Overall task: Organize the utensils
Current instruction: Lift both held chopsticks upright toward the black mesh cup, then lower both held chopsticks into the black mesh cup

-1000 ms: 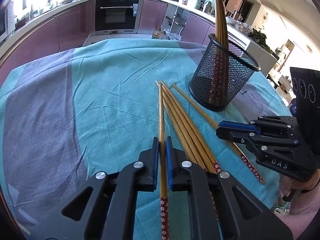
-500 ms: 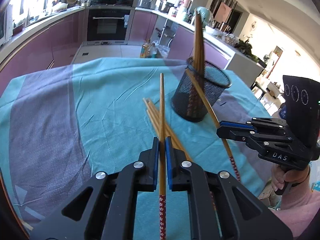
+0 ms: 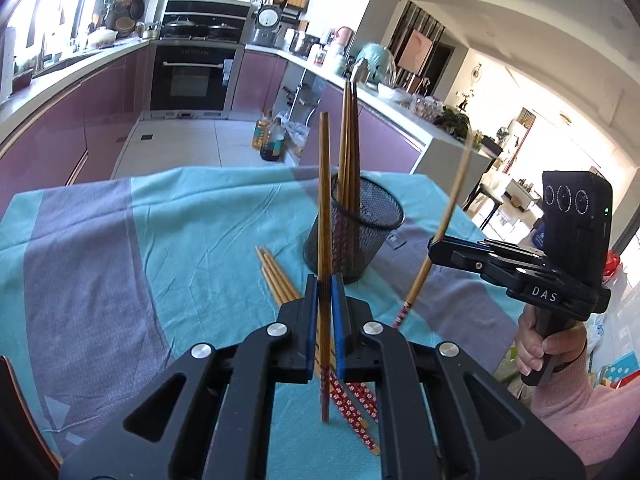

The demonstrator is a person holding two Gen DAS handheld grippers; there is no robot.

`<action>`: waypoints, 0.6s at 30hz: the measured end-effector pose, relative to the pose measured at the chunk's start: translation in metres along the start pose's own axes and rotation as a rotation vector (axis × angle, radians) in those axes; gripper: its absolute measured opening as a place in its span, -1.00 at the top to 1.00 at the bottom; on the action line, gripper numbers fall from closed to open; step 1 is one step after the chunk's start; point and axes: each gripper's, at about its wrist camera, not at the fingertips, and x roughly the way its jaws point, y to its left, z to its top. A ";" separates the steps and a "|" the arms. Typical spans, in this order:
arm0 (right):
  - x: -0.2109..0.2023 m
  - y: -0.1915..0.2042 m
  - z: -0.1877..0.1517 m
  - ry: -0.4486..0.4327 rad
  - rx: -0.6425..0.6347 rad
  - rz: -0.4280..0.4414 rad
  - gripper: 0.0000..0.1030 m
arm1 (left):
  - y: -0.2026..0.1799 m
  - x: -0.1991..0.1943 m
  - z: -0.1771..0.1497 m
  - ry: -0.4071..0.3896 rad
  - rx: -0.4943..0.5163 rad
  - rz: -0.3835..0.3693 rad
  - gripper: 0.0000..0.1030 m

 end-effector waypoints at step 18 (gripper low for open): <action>-0.033 -0.009 0.051 -0.128 -0.046 -0.029 0.89 | -0.017 -0.018 0.063 -0.156 0.021 -0.071 0.85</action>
